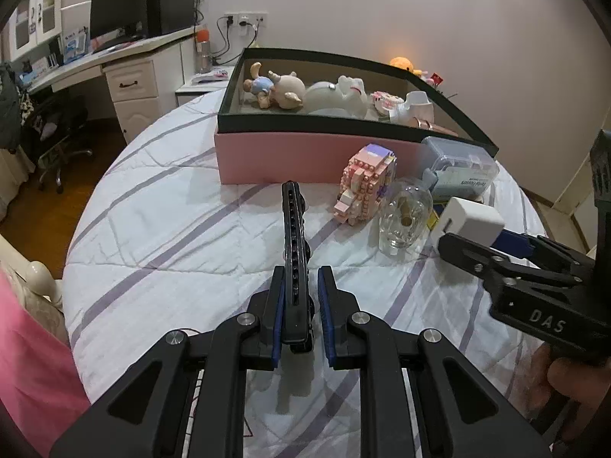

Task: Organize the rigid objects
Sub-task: 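Grasp the black hair clip with the left tool while the right tool grasps the white charger, then lower the hair clip and white charger into the box, open both tools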

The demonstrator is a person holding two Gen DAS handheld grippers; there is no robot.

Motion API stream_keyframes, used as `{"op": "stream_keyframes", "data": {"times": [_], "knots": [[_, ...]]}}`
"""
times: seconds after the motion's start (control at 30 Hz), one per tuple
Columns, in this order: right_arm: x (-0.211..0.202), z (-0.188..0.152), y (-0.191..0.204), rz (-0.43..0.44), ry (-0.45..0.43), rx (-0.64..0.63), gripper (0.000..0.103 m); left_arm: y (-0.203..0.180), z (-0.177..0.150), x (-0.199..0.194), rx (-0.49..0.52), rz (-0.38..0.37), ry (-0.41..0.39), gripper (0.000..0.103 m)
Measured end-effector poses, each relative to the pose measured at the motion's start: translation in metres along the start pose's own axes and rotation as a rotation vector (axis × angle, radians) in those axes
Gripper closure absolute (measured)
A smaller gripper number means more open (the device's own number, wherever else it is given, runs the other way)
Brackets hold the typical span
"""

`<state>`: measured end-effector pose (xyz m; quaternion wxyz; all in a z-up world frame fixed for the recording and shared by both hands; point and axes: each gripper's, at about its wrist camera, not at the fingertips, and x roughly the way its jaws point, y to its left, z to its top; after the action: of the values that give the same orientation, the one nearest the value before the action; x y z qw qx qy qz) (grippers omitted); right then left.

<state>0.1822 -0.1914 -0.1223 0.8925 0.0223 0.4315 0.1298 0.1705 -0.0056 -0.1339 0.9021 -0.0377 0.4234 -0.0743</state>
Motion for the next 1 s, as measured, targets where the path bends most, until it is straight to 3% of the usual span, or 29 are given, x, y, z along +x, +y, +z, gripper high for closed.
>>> {"op": "stream_keyframes", "data": {"times": [0.33,0.53,1.0], "knots": [[-0.029,0.010,0.004,0.019,-0.050,-0.007,0.036,-0.003,0.010,-0.024,0.005,-0.025,-0.035,0.087],[-0.047,0.034,0.004,0.041,-0.103,-0.015,0.036,-0.003,0.030,-0.039,0.013,-0.033,-0.071,0.087],[-0.045,0.123,-0.015,0.016,-0.216,-0.040,0.036,-0.003,0.127,-0.043,0.029,-0.035,-0.220,0.087]]}}
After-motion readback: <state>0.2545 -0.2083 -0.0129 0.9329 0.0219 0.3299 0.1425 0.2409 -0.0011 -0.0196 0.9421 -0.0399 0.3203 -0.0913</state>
